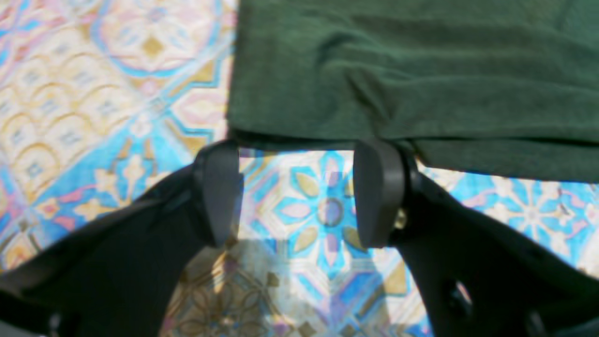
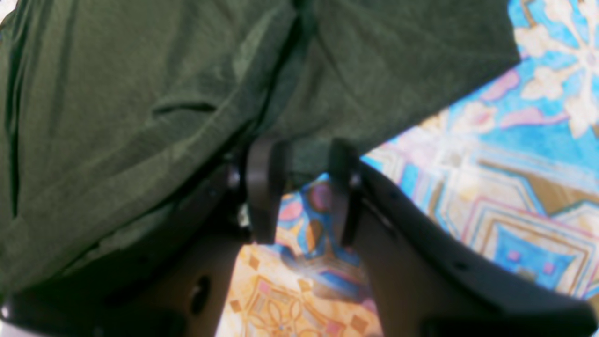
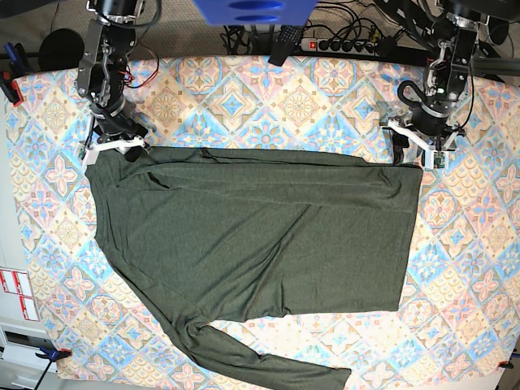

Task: Fold the T-shirt properly
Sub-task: 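Release and regrasp the shoulder corner with the left gripper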

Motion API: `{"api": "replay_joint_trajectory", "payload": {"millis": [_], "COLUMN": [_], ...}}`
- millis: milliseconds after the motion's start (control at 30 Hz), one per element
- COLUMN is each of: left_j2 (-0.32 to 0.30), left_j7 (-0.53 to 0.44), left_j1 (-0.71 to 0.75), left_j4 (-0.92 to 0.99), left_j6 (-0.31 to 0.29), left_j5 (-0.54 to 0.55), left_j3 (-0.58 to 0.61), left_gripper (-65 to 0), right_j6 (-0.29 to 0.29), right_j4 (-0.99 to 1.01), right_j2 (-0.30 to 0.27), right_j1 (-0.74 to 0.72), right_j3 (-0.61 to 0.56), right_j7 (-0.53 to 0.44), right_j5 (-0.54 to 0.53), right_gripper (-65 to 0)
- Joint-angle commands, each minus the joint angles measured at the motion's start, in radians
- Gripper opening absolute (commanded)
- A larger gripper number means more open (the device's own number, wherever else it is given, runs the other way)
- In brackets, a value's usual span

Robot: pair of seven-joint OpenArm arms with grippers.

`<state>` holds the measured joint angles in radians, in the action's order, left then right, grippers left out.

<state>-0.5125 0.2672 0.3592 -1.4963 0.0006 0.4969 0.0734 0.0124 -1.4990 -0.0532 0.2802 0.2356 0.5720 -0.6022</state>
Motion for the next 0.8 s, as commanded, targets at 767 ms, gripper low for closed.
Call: {"api": "replay_joint_trajectory", "payload": {"millis": [767], "left_j2": [0.039], "left_j7": [-0.019], "left_j1": [-0.056], "left_j4": [0.046], "left_j6": [0.005], "left_j5": [0.553], "left_j3": [-0.004], "left_gripper": [-26.5], "right_j6": [-0.010], "right_j4": [-0.019], "right_j2": [-0.010], "right_j1": [-0.008], "right_j3": [0.003], "right_j7": [-0.014], "right_j5": [-0.003], "right_gripper": [-46.9]}}
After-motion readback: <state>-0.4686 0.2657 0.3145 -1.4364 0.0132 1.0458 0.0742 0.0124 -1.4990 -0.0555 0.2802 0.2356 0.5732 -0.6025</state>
